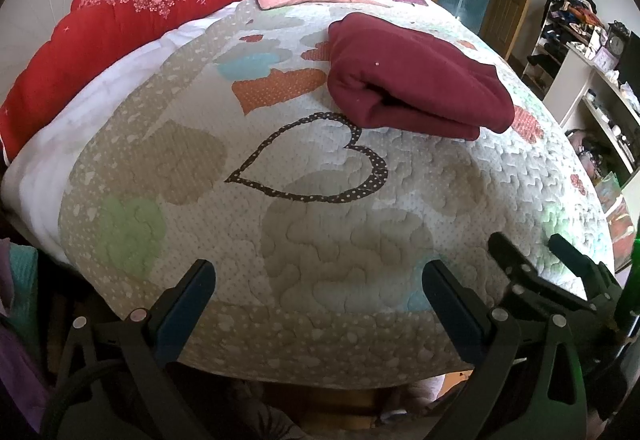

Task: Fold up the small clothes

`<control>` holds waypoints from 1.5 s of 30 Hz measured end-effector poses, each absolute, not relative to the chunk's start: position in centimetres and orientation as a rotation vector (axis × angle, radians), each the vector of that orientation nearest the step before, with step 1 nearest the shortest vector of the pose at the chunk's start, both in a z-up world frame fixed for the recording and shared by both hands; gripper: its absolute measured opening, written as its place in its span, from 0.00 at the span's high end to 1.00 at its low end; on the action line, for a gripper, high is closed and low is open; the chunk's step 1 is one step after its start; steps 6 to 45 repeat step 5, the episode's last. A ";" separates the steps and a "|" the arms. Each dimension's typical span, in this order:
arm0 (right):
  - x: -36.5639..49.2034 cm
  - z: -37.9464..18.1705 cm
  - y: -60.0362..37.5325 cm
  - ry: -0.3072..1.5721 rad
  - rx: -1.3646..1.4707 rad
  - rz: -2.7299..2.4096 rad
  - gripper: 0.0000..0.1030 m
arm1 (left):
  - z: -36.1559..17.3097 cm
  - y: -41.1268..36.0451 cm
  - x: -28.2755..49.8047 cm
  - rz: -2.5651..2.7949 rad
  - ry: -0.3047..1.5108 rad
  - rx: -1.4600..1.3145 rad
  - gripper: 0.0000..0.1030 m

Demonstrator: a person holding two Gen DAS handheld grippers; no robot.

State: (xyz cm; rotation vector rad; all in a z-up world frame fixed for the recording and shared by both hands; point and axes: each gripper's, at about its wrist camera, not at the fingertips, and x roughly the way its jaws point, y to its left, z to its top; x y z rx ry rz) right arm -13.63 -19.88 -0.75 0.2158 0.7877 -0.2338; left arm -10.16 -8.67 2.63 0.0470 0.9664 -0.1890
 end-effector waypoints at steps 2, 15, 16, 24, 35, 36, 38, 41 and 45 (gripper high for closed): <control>-13.9 -0.4 -19.8 0.775 0.219 -0.244 0.08 | 2.8 -8.6 -10.2 -0.190 0.965 0.044 0.00; -14.1 0.2 -19.6 0.757 0.212 -0.247 0.08 | 3.2 -8.5 -10.4 -0.195 0.951 0.044 0.00; -14.1 0.2 -19.6 0.757 0.212 -0.247 0.08 | 3.2 -8.5 -10.4 -0.195 0.951 0.044 0.00; -14.1 0.2 -19.6 0.757 0.212 -0.247 0.08 | 3.2 -8.5 -10.4 -0.195 0.951 0.044 0.00; -14.1 0.2 -19.6 0.757 0.212 -0.247 0.08 | 3.2 -8.5 -10.4 -0.195 0.951 0.044 0.00; -14.1 0.2 -19.6 0.757 0.212 -0.247 0.08 | 3.2 -8.5 -10.4 -0.195 0.951 0.044 0.00; -14.1 0.2 -19.6 0.757 0.212 -0.247 0.08 | 3.2 -8.5 -10.4 -0.195 0.951 0.044 0.00; -14.1 0.2 -19.6 0.757 0.212 -0.247 0.08 | 3.2 -8.5 -10.4 -0.195 0.951 0.044 0.00; -14.1 0.2 -19.6 0.757 0.212 -0.247 0.08 | 3.2 -8.5 -10.4 -0.195 0.951 0.044 0.00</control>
